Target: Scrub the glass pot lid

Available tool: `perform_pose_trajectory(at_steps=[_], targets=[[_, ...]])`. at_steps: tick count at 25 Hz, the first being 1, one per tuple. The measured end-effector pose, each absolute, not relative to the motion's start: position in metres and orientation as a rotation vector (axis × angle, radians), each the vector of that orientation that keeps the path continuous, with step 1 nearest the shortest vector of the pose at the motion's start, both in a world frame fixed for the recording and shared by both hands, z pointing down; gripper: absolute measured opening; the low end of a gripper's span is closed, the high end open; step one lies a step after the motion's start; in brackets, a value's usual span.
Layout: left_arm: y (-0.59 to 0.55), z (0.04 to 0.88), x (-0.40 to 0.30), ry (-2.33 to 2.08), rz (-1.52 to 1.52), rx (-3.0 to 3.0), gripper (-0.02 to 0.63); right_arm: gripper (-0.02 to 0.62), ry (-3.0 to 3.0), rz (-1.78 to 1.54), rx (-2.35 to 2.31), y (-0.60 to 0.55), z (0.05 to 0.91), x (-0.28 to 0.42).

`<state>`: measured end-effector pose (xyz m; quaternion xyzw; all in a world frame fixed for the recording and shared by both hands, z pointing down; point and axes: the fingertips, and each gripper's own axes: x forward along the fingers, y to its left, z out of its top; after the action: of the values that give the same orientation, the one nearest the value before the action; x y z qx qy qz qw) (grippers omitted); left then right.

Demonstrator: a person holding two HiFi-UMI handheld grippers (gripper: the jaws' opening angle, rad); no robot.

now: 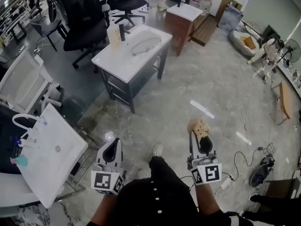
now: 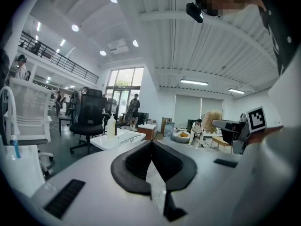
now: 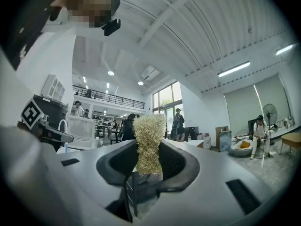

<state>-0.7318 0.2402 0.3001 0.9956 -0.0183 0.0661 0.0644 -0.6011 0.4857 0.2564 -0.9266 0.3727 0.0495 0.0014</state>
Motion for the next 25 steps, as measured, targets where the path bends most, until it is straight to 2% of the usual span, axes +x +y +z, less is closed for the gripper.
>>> perform_pose_trajectory(at_steps=[25], targets=[[0.191,0.291,-0.553,-0.142,0.214,3.021,0.026,0.146,1.246,0.157,-2.872,0.437,0.257,-0.415]])
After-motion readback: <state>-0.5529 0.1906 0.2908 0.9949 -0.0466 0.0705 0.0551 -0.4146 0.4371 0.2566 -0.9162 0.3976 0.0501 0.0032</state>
